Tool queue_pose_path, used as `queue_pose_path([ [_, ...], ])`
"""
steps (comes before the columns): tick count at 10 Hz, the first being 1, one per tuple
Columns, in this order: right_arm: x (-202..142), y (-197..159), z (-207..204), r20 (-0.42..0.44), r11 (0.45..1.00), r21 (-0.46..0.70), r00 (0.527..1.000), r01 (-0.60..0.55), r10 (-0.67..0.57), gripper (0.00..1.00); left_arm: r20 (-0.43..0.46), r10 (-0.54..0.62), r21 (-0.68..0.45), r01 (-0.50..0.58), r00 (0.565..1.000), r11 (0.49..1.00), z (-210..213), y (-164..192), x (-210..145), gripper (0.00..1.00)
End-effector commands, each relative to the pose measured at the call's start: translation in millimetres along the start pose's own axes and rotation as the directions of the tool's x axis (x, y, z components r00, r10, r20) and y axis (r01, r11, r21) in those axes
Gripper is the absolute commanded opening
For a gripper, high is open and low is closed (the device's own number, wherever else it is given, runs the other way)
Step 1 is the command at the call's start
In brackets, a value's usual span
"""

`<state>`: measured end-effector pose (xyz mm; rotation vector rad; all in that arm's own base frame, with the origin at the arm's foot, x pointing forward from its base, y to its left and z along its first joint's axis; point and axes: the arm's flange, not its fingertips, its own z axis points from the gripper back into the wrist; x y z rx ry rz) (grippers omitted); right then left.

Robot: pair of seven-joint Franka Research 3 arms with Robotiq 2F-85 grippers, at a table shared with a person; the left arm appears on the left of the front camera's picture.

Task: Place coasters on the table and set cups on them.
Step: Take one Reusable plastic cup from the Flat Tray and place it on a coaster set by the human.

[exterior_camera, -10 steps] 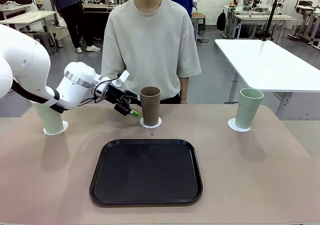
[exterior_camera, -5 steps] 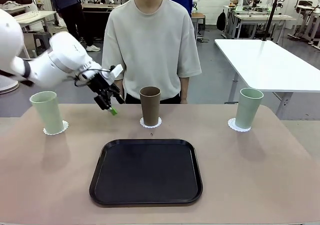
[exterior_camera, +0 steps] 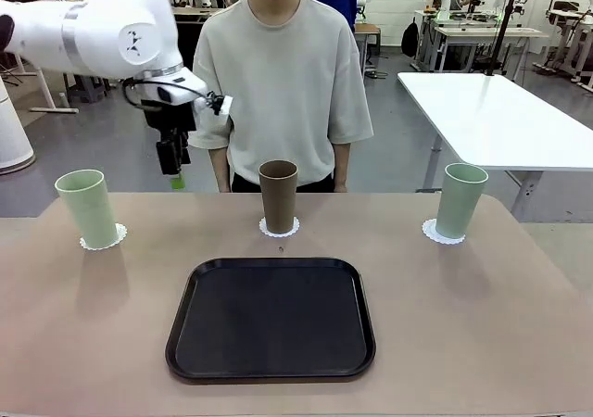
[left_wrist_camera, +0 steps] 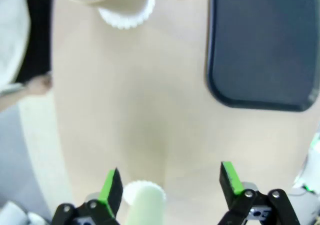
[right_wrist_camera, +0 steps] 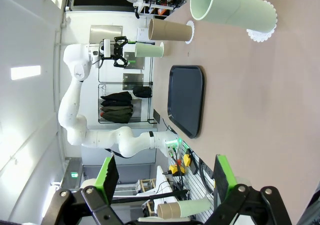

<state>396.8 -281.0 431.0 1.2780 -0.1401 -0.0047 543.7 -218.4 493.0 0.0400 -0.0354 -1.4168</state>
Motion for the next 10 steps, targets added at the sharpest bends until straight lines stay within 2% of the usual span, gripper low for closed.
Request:
queue_pose_path([
  [1,0.6,0.5,-0.8,0.008,1.0,-0.002,1.0,-0.004,0.004,1.0,-0.055,0.263,-0.115,-0.268,0.963,0.957,23.9,5.7,30.6,1.0],
  [2,0.6,0.5,-0.8,0.008,1.0,-0.002,1.0,-0.004,0.004,1.0,-0.075,0.391,-0.154,-0.398,0.917,0.904,29.9,7.4,36.9,1.0],
  [4,0.6,0.5,-0.8,0.008,1.0,-0.002,1.0,-0.004,0.004,1.0,-0.033,0.566,-0.089,-0.566,0.824,0.819,34.7,16.3,39.7,1.0],
  [5,0.6,0.5,-0.8,0.008,1.0,-0.002,1.0,-0.004,0.004,1.0,-0.002,0.612,-0.035,-0.612,0.791,0.79,30.1,15.1,36.1,1.0],
  [6,0.6,0.5,-0.8,0.008,1.0,-0.002,1.0,-0.004,0.004,1.0,0.072,0.588,0.015,-0.59,0.806,0.807,23.5,10.5,30.0,1.0],
  [7,0.6,0.5,-0.8,0.008,1.0,-0.002,1.0,-0.004,0.004,1.0,-0.055,0.56,-0.087,-0.563,0.826,0.822,34.7,11.2,33.2,1.0],
  [10,0.6,0.5,-0.8,0.008,1.0,-0.002,1.0,-0.004,0.004,1.0,-0.055,0.56,-0.087,-0.563,0.826,0.822,34.7,11.2,33.2,1.0],
])
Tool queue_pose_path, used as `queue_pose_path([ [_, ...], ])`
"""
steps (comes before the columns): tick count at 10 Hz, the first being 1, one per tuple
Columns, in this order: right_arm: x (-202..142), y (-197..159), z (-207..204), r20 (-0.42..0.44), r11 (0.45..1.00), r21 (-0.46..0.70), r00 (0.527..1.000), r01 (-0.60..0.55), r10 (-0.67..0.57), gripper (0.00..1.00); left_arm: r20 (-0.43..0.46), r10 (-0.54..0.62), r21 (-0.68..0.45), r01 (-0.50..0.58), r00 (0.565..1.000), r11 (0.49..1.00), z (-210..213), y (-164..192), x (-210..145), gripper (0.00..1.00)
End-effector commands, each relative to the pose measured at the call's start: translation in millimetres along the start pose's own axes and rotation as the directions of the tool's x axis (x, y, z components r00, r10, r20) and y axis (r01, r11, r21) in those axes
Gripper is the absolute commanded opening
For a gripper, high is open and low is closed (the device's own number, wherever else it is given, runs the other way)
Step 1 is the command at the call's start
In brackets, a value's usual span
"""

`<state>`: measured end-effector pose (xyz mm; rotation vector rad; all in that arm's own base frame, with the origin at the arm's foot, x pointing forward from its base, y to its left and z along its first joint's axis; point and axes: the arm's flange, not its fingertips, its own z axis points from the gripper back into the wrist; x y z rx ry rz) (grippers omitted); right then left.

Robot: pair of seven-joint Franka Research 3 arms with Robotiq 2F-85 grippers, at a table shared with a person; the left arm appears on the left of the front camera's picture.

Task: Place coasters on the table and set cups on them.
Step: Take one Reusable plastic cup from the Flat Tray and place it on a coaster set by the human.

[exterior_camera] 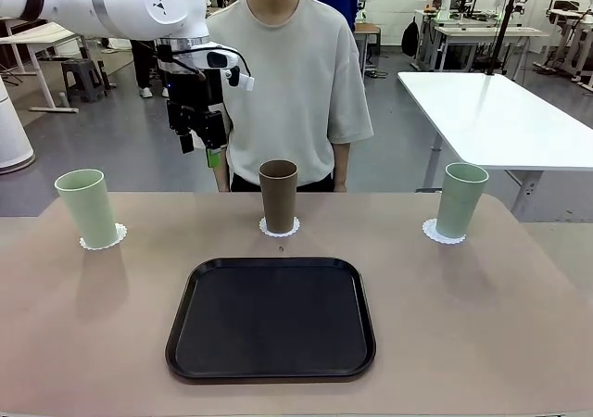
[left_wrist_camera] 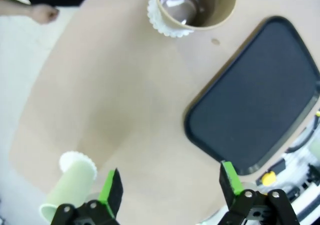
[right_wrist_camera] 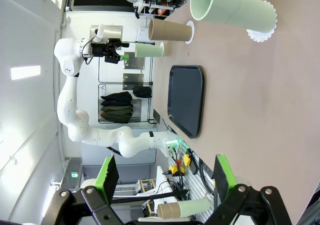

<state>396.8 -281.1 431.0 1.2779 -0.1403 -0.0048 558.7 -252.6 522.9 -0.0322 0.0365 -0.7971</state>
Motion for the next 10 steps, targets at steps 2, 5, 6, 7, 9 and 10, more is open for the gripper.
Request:
queue_pose_path([
  [2,0.6,0.5,-0.9,0.007,1.0,-0.002,1.0,-0.004,0.004,1.0,-0.007,-0.022,-0.004,0.022,1.0,1.0,5.3,1.4,-2.5,1.0],
  [5,0.6,0.5,-0.9,0.007,1.0,-0.002,1.0,-0.004,0.004,1.0,-0.013,0.098,0.002,-0.098,0.995,0.995,2.3,-2.1,-14.6,1.0],
  [6,0.6,0.5,-0.9,0.007,1.0,-0.002,1.0,-0.004,0.004,1.0,0.0,0.193,-0.069,-0.193,0.981,0.979,-24.6,-19.7,-54.3,1.0],
  [7,0.6,0.5,-0.9,0.007,1.0,-0.002,1.0,-0.004,0.004,1.0,0.008,0.273,-0.162,-0.268,0.962,0.95,-47.7,-29.5,-94.6,1.0],
  [9,0.6,0.5,-0.9,0.007,1.0,-0.002,1.0,-0.004,0.004,1.0,0.05,0.353,-0.263,-0.328,0.934,0.907,-47.8,-6.6,-160.9,1.0],
  [10,0.6,0.5,-0.9,0.007,1.0,-0.002,1.0,-0.004,0.004,1.0,0.078,0.385,-0.367,-0.332,0.92,0.869,-42.1,13.0,-198.0,1.0],
])
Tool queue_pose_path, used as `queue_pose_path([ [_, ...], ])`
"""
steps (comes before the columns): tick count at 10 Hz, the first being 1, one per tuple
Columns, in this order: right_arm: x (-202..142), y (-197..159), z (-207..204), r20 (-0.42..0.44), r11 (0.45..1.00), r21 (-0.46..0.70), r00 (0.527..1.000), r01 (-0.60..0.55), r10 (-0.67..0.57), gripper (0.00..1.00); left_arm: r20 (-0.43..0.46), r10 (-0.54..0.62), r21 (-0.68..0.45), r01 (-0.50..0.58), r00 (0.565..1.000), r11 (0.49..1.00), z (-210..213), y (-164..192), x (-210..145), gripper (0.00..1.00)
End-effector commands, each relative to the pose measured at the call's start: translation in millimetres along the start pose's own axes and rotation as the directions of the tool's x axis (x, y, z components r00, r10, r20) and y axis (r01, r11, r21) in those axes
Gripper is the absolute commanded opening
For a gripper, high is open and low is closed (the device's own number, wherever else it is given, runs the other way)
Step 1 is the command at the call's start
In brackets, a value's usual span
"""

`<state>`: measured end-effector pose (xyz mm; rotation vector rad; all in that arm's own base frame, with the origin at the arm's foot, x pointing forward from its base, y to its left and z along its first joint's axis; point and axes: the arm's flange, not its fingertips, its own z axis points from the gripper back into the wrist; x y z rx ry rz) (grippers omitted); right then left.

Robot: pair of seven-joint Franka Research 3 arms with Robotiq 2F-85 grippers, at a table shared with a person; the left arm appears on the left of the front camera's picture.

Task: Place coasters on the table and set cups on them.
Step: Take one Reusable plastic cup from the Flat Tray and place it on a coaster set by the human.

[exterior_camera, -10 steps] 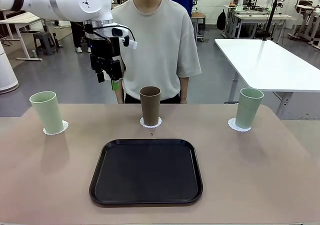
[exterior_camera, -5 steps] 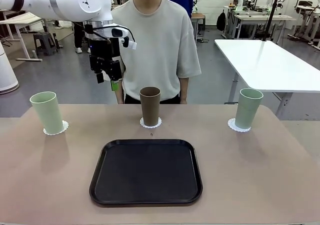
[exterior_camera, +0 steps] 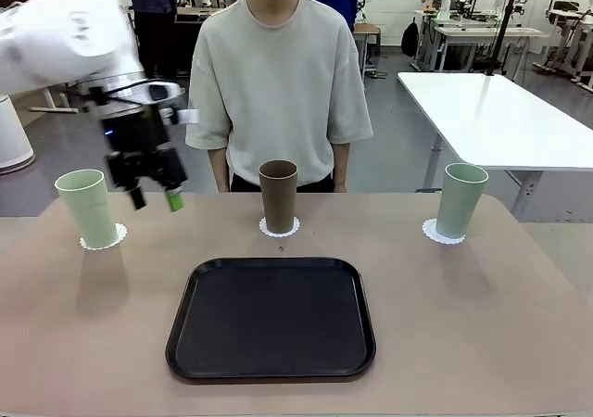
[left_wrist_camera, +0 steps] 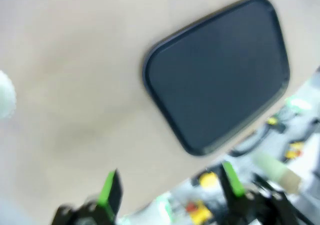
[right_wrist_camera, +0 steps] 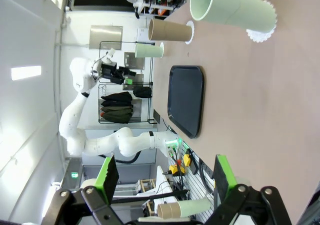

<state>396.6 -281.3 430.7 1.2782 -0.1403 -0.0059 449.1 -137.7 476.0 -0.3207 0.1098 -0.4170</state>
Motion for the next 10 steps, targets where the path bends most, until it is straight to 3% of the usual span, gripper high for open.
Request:
queue_pose_path([
  [1,0.9,0.8,-1.1,0.007,1.0,-0.002,1.0,-0.004,0.004,1.0,0.118,0.016,-0.163,0.004,0.993,0.987,42.2,54.1,-52.1,1.0],
  [3,0.9,0.8,-1.1,0.007,1.0,-0.002,1.0,-0.004,0.004,1.0,0.243,0.153,-0.31,-0.073,0.958,0.948,77.8,116.3,-99.7,1.0],
  [5,0.9,0.8,-1.1,0.007,1.0,-0.002,1.0,-0.004,0.004,1.0,0.326,0.235,-0.467,-0.06,0.916,0.882,85.3,165.0,-138.5,1.0],
  [8,0.9,0.8,-1.1,0.007,1.0,-0.002,1.0,-0.004,0.004,1.0,0.33,0.267,-0.727,0.063,0.905,0.684,56.1,245.4,-177.7,1.0],
  [10,0.9,0.8,-1.1,0.007,1.0,-0.002,1.0,-0.004,0.004,1.0,0.393,0.253,-0.795,0.188,0.884,0.576,33.1,276.7,-204.1,1.0],
])
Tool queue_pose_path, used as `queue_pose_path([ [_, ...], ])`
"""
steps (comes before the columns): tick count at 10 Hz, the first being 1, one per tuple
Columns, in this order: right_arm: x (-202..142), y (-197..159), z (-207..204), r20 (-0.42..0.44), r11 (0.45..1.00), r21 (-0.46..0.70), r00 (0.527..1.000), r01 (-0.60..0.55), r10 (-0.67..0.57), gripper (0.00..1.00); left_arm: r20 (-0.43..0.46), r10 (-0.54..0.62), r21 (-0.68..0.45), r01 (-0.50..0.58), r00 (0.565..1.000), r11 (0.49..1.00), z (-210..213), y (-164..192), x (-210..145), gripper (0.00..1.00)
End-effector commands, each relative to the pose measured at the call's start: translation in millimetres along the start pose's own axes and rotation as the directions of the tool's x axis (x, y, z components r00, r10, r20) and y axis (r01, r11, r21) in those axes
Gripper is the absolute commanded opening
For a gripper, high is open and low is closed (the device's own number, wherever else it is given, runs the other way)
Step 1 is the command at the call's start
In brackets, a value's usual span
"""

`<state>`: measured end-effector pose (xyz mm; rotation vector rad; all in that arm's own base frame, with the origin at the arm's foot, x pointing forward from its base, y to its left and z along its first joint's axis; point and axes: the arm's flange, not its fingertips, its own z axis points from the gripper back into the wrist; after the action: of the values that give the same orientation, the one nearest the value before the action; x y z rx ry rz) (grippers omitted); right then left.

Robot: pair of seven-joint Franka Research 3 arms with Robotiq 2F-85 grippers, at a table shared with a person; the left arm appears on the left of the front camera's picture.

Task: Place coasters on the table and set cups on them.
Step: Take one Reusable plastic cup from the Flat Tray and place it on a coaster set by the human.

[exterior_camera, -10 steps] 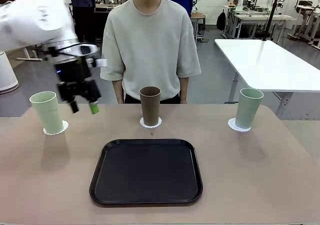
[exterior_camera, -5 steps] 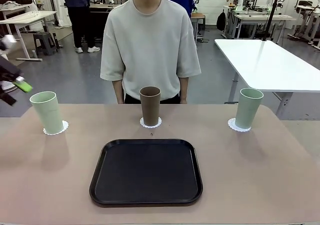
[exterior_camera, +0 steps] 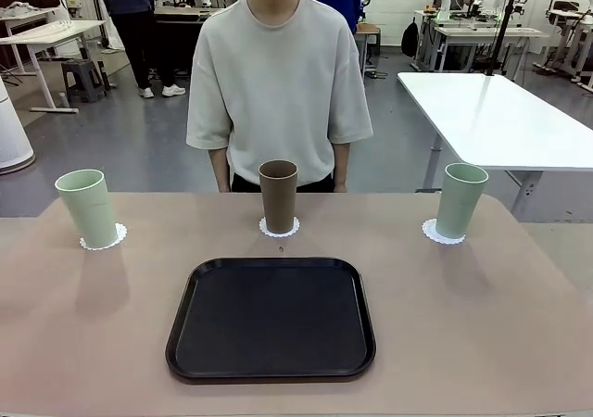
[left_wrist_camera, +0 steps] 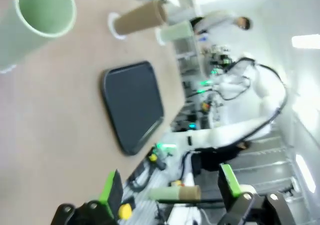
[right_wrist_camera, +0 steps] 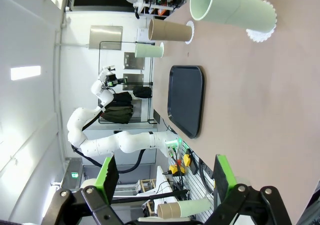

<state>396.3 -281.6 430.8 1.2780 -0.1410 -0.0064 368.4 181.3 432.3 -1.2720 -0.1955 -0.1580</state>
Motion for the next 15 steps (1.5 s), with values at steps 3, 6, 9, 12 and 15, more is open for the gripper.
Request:
queue_pose_path([
  [3,1.1,0.8,-1.4,0.006,1.0,-0.002,1.0,-0.004,0.004,1.0,0.019,0.024,-0.15,-0.021,1.0,0.989,22.7,27.9,-12.5,1.0],
  [6,1.1,0.8,-1.4,0.006,1.0,-0.002,1.0,-0.004,0.004,1.0,0.005,0.003,-0.073,-0.002,1.0,0.997,0.0,7.7,-4.9,1.0],
  [9,1.1,0.8,-1.4,0.006,1.0,-0.002,1.0,-0.004,0.004,1.0,0.009,0.022,-0.142,-0.02,1.0,0.99,21.1,33.1,-21.9,1.0],
  [12,1.1,0.8,-1.4,0.006,1.0,-0.002,1.0,-0.004,0.004,1.0,0.009,0.022,-0.142,-0.02,1.0,0.99,21.1,33.1,-21.9,1.0],
  [15,1.1,0.8,-1.4,0.006,1.0,-0.002,1.0,-0.004,0.004,1.0,0.009,0.022,-0.142,-0.02,1.0,0.99,21.1,33.1,-21.9,1.0],
])
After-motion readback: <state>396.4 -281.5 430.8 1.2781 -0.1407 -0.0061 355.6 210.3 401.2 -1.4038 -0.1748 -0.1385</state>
